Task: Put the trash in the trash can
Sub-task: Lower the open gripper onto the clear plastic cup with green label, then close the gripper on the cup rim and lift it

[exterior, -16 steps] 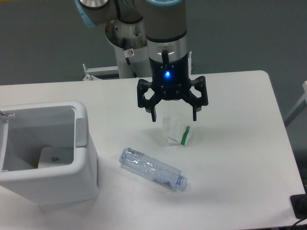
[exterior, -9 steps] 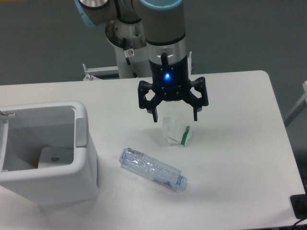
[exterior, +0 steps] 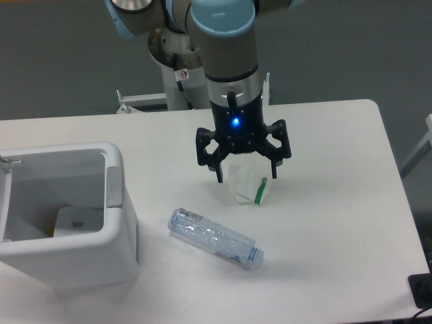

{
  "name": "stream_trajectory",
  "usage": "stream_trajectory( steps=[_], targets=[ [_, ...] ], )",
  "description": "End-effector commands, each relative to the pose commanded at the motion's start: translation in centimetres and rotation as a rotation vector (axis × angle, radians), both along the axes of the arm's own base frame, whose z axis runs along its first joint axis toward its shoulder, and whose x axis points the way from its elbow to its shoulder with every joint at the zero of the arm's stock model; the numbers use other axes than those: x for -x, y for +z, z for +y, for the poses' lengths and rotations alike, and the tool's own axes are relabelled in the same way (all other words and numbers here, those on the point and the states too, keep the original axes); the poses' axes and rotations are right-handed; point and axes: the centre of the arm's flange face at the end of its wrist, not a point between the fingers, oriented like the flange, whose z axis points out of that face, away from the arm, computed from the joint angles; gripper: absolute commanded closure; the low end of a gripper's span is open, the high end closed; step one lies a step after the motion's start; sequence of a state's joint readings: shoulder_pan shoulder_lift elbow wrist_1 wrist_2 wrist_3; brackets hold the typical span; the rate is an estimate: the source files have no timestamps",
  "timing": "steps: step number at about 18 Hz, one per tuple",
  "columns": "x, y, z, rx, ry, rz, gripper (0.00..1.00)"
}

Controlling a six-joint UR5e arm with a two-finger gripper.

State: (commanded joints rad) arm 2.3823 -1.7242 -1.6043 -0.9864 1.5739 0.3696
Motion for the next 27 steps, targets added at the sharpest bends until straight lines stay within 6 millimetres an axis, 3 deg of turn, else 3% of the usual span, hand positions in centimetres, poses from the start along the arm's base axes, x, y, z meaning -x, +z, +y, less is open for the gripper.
stream_trajectory(
  steps=[3, 6, 11, 15, 20, 23, 27],
  targets=[
    [-2.1, -3.7, -1.4, 0.113, -0.187, 0.0, 0.0],
    [-3.7, -6.1, -2.8, 0.226, -0.378, 0.029, 0.0],
    [-5.1, -10.4, -3.9, 0.345, -0.634, 0.011, 0.0],
    [-6.0, -15.6, -5.8, 0.508, -0.877, -0.026, 0.0],
    [-5.5, -19.7, -6.9, 0.58, -0.967, -0.096, 0.0],
    [-5.2, -21.1, -7.1, 0.625, -0.984, -0.115, 0.0],
    [-3.4, -22.6, -7.1, 0.651, -0.96, -0.106, 0.0]
  ],
)
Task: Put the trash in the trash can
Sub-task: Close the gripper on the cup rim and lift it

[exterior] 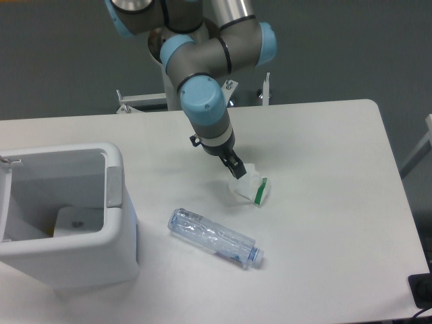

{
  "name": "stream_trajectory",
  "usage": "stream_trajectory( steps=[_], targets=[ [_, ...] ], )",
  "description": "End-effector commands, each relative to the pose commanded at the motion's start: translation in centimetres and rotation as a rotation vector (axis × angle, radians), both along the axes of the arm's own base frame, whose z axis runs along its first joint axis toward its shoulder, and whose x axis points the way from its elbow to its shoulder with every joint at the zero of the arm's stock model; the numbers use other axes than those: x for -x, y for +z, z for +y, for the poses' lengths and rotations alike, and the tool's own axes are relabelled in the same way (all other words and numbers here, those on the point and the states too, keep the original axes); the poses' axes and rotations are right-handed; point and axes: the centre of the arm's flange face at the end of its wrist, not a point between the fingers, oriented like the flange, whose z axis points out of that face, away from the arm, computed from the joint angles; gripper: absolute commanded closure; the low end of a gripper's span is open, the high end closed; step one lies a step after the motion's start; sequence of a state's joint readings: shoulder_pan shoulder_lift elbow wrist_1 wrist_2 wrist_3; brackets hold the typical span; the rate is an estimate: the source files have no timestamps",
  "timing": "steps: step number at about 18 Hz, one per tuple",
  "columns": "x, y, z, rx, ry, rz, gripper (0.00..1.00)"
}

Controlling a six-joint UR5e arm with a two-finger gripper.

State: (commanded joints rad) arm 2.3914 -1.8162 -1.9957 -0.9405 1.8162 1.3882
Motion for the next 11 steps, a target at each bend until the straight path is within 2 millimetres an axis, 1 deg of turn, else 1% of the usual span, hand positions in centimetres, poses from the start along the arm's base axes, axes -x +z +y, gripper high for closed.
stream_trajectory(
  steps=[2, 4, 5, 6, 8, 9, 11],
  targets=[
    [0.06, -0.79, -0.01, 0.003, 0.0, 0.003, 0.0],
    [0.13, -0.96, 0.04, 0.006, 0.003, 0.003, 0.0],
    [0.15, -1.02, 0.05, 0.005, 0.01, 0.004, 0.02],
    [0.16, -1.18, 0.07, 0.007, 0.013, 0.003, 0.09],
    [0.36, -0.96, 0.26, 0.002, 0.018, 0.008, 0.38],
    [0.39, -0.99, 0.39, 0.0, 0.032, 0.012, 0.45],
    [0.46, -1.15, 0.37, -0.005, 0.07, 0.016, 0.63]
  ],
)
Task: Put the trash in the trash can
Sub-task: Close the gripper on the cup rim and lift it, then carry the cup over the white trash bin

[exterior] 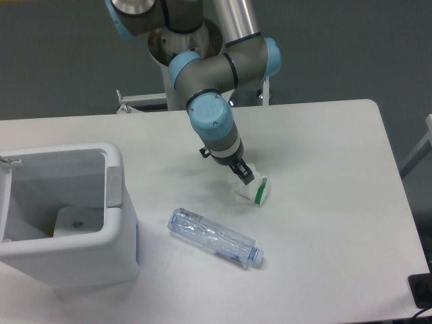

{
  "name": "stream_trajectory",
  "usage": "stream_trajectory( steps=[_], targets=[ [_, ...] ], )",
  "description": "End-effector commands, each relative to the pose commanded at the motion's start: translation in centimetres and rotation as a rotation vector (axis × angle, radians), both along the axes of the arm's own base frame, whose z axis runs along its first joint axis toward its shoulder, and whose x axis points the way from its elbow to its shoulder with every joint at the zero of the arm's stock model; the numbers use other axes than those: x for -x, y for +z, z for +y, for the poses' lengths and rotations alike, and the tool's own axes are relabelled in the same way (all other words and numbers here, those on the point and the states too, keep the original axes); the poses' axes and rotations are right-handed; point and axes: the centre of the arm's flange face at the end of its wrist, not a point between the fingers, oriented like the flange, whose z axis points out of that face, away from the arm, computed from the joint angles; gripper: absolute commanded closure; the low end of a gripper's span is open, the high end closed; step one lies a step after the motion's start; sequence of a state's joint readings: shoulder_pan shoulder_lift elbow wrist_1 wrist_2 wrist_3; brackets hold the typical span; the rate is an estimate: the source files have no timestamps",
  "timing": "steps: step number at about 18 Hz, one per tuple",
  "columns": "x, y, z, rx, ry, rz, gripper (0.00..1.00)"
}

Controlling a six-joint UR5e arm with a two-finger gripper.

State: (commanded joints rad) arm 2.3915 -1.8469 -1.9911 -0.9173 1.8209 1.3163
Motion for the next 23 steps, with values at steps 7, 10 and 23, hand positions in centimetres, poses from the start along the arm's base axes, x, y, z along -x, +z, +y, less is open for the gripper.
stream_trajectory(
  steps=[7, 10, 23],
  targets=[
    [-0.1, 0.5, 0.1, -0.01, 0.019, 0.007, 1.0],
    [-0.1, 2.7, 0.3, -0.037, 0.015, 0.022, 1.0],
    [4.5, 28.0, 2.9, -0.615, 0.518, -0.291, 1.0]
  ],
)
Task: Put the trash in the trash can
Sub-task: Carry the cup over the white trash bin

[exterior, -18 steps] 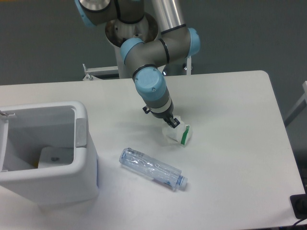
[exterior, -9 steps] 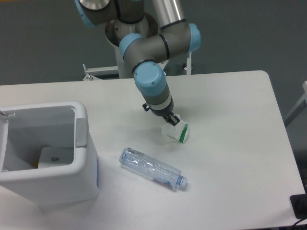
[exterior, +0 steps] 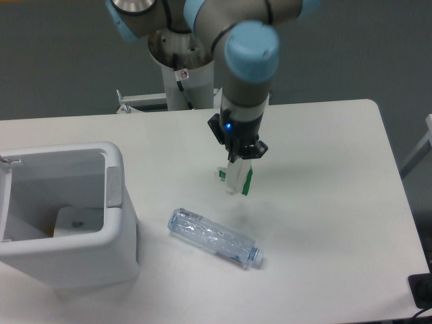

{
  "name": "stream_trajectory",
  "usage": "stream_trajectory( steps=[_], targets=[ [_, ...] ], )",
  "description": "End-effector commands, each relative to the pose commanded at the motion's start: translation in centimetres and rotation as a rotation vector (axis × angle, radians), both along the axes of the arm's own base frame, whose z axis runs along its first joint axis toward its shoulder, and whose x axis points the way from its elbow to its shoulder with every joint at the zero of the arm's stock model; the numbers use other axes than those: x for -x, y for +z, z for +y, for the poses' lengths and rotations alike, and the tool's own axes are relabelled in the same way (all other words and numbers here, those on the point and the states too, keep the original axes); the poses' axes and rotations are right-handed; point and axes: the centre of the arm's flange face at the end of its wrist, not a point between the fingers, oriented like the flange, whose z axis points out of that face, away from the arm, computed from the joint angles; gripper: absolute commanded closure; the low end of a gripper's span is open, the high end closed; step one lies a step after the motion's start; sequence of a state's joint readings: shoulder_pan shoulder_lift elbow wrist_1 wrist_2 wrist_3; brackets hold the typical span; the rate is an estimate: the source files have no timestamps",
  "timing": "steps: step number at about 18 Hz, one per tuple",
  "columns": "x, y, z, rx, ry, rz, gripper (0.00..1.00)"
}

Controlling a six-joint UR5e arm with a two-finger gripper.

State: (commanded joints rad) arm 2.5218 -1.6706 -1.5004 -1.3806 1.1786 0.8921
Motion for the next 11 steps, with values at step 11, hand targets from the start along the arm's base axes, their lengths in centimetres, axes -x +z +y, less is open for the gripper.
stream_trajectory(
  steps=[11],
  targets=[
    [-13.2, 12.2, 3.6, -0.355, 0.248, -0.255, 1.0]
  ],
)
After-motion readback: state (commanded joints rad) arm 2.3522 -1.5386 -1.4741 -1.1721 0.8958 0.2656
